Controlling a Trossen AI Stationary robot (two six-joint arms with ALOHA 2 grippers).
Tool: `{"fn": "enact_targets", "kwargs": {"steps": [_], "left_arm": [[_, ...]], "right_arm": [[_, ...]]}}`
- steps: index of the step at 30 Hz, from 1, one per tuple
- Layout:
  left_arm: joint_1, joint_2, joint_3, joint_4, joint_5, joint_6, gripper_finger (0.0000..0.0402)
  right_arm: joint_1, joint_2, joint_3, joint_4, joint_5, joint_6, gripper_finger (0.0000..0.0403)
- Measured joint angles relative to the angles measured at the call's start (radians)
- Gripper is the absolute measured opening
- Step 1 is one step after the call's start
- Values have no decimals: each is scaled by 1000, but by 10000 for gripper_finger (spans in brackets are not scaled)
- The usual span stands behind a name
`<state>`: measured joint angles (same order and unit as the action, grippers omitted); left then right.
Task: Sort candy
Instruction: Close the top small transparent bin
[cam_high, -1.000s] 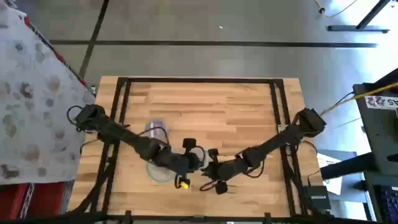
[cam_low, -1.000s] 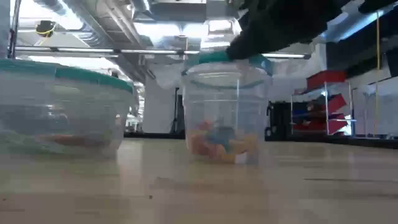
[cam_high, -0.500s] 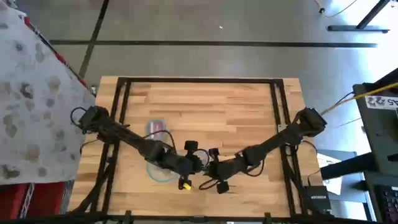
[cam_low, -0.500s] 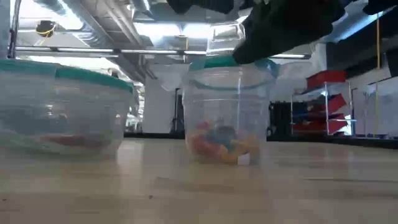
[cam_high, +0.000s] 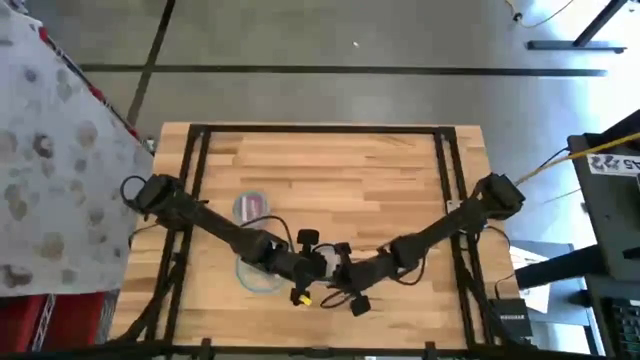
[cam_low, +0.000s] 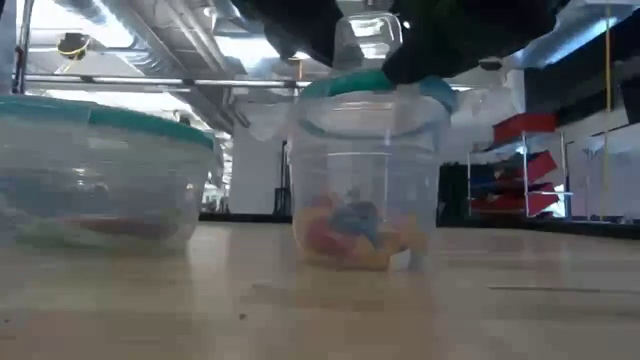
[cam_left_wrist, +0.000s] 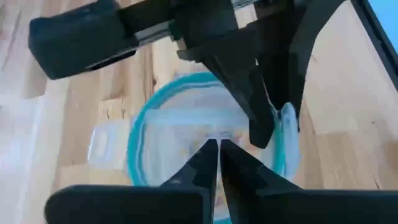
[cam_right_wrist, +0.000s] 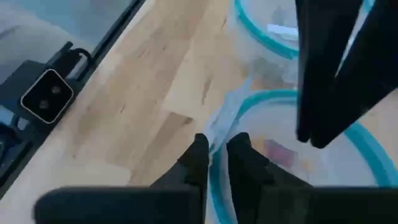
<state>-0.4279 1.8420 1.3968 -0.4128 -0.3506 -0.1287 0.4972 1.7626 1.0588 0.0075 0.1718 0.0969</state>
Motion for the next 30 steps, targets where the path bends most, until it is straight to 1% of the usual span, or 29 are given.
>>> {"fn": "enact_targets", "kwargs": {"steps": [2, 8, 13, 21, 30], "left_arm": [[-2, 0, 0, 1, -5, -1, 3], [-4, 0, 0, -1, -11, -2, 3], [-6, 0, 0, -1, -11, -15, 3], [-24, 0, 0, -3, -11, -40, 3], [-24, 54, 3, -15, 5, -73, 3]], "right_arm": [[4, 0, 0, 12, 20, 1, 28], [7, 0, 0, 37, 21, 1, 28], [7, 0, 0, 19, -7, 3, 28], [7, 24, 2, 24, -14, 6, 28], [7, 40, 4, 32, -34, 20, 28]]}}
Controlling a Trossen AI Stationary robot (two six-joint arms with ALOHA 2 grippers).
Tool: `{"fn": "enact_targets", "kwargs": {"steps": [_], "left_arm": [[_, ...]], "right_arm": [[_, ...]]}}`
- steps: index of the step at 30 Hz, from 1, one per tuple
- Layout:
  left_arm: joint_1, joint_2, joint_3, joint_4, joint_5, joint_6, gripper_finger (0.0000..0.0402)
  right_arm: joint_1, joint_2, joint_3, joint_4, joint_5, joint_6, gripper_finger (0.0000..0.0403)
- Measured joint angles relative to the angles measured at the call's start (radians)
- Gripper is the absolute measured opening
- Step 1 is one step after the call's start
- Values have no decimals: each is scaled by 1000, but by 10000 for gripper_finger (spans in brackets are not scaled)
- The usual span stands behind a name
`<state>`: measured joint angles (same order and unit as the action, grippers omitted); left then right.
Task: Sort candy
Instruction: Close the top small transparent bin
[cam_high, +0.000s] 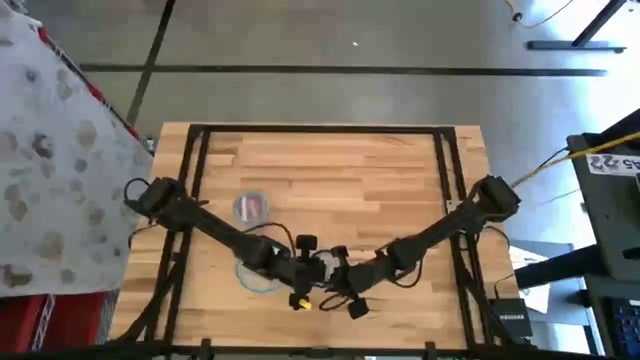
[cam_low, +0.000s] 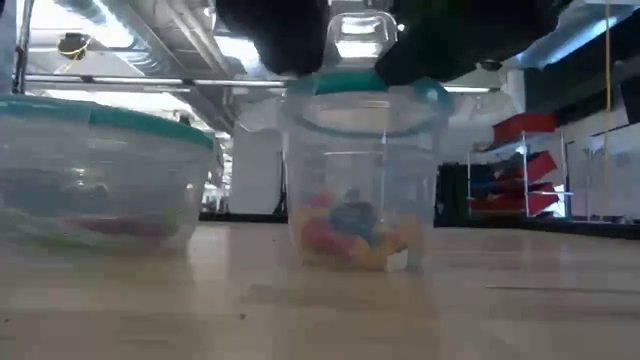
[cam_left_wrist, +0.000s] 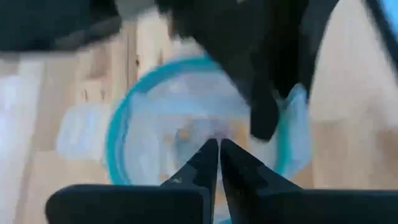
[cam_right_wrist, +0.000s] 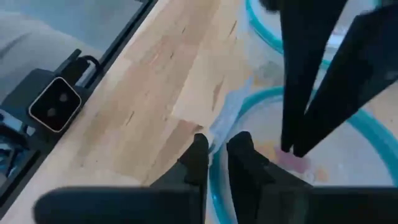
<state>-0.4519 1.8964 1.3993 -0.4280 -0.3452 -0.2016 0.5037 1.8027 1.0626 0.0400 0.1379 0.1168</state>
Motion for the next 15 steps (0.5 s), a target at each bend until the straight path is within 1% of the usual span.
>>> {"fn": "enact_targets", "kwargs": {"steps": [4, 11, 13, 15], "left_arm": [[0, 14, 1, 5, 6, -7, 3], [0, 21, 1, 4, 7, -9, 3], [1, 33, 3, 7, 11, -10, 3], [2, 38, 3, 7, 10, -12, 3]], "right_arm": [[0, 4, -3, 15, -8, 1, 28], [0, 2, -2, -13, -13, 2, 33], [0, 2, -2, -17, -19, -6, 47], [0, -2, -2, -24, -32, -20, 75]]}}
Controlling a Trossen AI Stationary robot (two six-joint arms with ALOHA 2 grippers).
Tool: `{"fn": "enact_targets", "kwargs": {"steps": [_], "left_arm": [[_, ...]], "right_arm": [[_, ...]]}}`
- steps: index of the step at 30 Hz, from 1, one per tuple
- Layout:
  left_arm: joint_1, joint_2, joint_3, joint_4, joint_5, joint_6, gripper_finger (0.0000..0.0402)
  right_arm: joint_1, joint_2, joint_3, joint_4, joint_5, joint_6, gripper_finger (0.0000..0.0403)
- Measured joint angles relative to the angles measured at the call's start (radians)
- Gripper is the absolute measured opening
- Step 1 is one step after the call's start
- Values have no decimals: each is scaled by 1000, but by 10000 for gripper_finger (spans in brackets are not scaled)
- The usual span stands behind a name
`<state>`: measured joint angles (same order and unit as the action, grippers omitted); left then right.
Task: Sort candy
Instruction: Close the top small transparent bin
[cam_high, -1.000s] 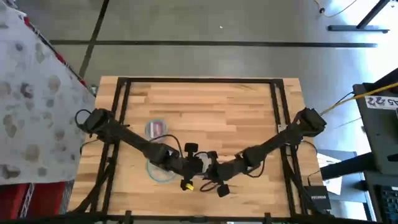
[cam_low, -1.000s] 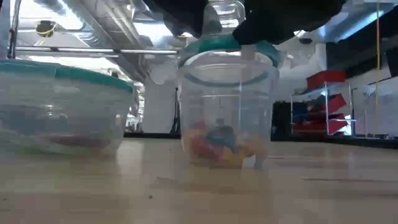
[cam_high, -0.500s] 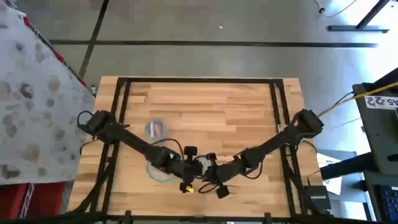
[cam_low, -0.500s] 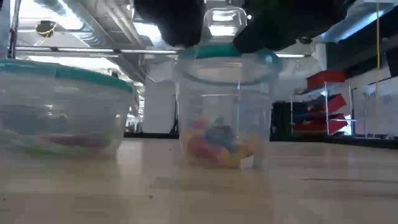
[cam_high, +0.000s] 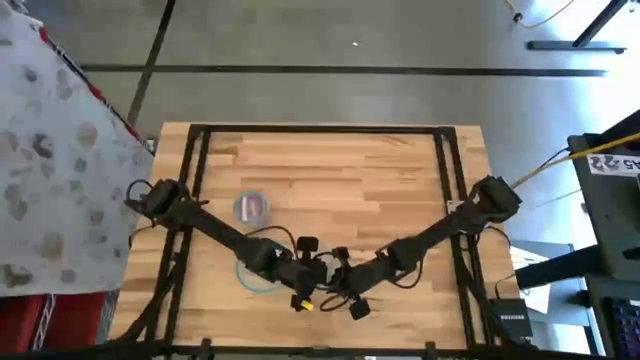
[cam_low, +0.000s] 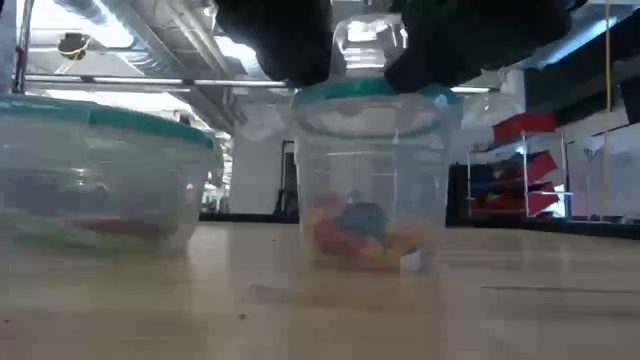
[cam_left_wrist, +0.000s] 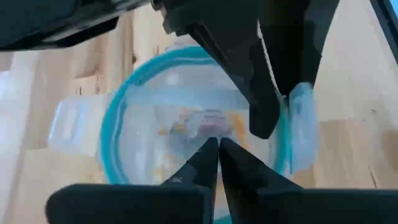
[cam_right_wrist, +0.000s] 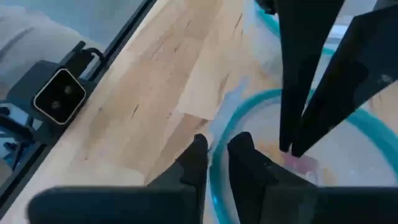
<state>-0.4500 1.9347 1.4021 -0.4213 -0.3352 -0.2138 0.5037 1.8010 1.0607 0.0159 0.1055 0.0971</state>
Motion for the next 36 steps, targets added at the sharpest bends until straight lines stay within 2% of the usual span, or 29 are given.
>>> {"fn": "enact_targets", "kwargs": {"steps": [2, 6, 8, 10, 13, 15, 21, 23, 28, 31, 36], "left_arm": [[1, 12, 0, 2, 2, -5, 3], [2, 14, 1, 8, 7, -11, 3], [2, 15, 0, 7, 7, -11, 3], [2, 15, -1, 7, 8, -11, 3], [6, 16, -1, 8, 11, -18, 3], [7, 16, -2, 8, 8, -30, 3], [11, 16, -3, 10, -4, -41, 3], [11, 16, -4, 10, -7, -46, 3], [11, 16, -5, 13, -11, -49, 3], [13, 16, -5, 12, -19, -61, 3], [18, 16, -5, 5, -24, -64, 3]], "right_arm": [[0, -17, 0, -31, -28, -19, 109], [-3, -82, -3, -127, -163, -5, 162], [1, -114, -3, -141, -169, 26, 172], [4, -129, -3, -112, -110, 69, 172], [4, -126, -3, -41, 5, 114, 153], [6, -105, -1, 30, 43, 139, 130], [31, -20, -3, 105, -8, 141, 28], [37, 1, -2, 101, -22, 142, 8], [42, 19, -2, 36, 19, 193, 16], [44, 19, -2, -8, 84, 220, 6], [42, 18, -2, -19, 131, 318, 4]]}}
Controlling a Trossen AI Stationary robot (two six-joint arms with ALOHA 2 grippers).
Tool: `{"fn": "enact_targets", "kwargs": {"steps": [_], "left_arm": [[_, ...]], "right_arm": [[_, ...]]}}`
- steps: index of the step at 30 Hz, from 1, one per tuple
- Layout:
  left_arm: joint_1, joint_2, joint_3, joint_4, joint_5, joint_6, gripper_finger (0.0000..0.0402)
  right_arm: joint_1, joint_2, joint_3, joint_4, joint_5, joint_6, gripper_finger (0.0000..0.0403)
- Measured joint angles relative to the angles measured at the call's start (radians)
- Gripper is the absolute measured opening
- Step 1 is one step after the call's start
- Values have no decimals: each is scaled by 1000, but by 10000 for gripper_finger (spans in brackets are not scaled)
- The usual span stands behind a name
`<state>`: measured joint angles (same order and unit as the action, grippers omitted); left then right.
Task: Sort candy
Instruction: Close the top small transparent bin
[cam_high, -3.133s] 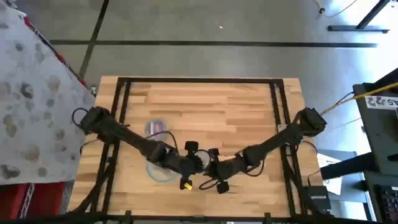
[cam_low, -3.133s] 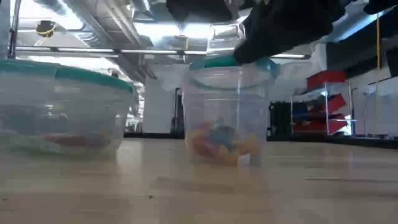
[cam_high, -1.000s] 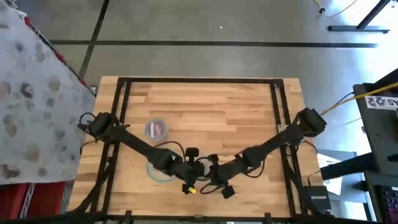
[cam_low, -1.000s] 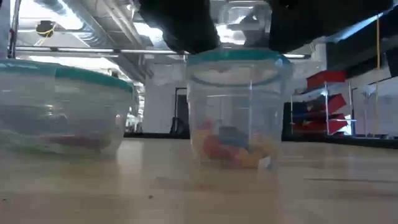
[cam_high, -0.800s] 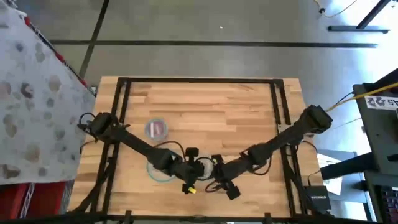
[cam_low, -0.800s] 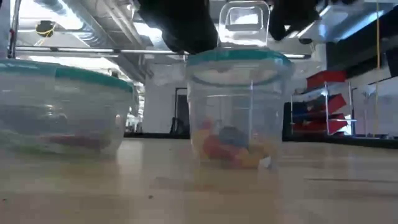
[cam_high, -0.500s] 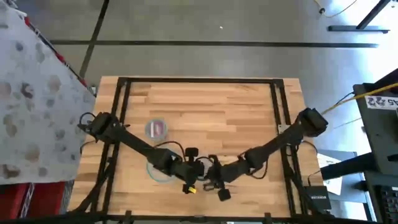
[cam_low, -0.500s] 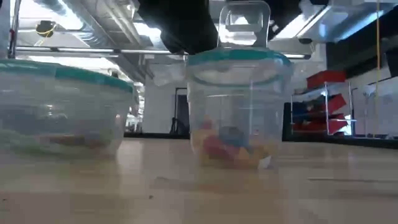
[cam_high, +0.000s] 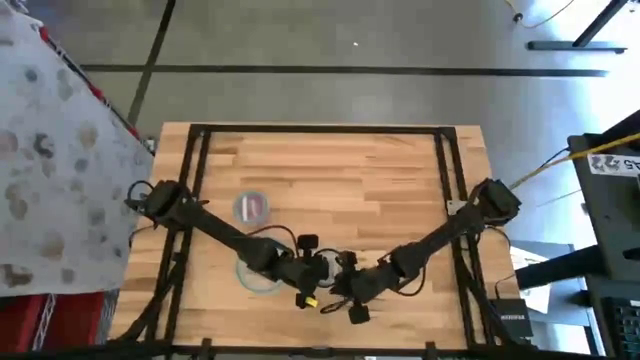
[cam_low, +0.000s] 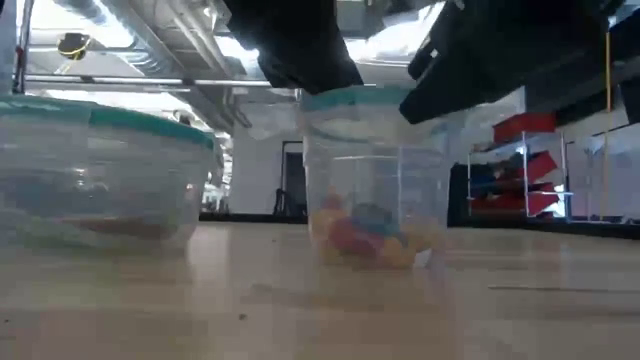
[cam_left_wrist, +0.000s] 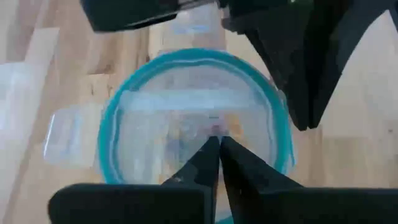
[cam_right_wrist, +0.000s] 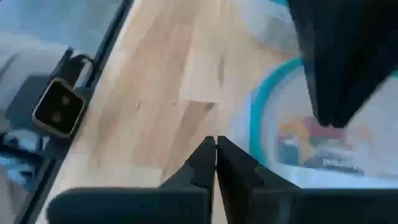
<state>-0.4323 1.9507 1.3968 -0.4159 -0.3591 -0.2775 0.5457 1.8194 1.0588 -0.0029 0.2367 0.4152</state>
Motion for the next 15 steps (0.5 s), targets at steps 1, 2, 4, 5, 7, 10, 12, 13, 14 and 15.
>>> {"fn": "enact_targets", "kwargs": {"steps": [1, 2, 4, 5, 7, 10, 12, 13, 14, 15], "left_arm": [[2, 0, 0, -4, 0, -1, 3], [5, 0, 0, -8, 0, -3, 3], [12, 0, 0, -18, -2, -3, 3], [15, 0, 0, -25, -3, -4, 3], [19, -1, 0, -32, -5, -8, 3], [21, -1, 0, -33, -5, -9, 3], [20, -1, 0, -31, -4, -9, 3], [20, -1, 0, -32, -4, -10, 3], [20, -1, 0, -33, -4, -10, 3], [20, -1, 0, -36, -3, -11, 3]], "right_arm": [[0, 0, 0, -4, 16, 5, 4], [0, 0, 0, -8, 40, 15, 3], [0, 0, 0, -25, 90, 43, 1], [0, -1, 0, -37, 121, 56, 1], [1, -1, 0, -62, 188, 74, 1], [1, -1, 0, -78, 238, 79, 0], [2, -1, 0, -88, 257, 80, 0], [1, -1, 0, -97, 272, 81, 0], [1, -1, 0, -107, 292, 81, 0], [1, -1, 0, -120, 313, 82, 0]]}}
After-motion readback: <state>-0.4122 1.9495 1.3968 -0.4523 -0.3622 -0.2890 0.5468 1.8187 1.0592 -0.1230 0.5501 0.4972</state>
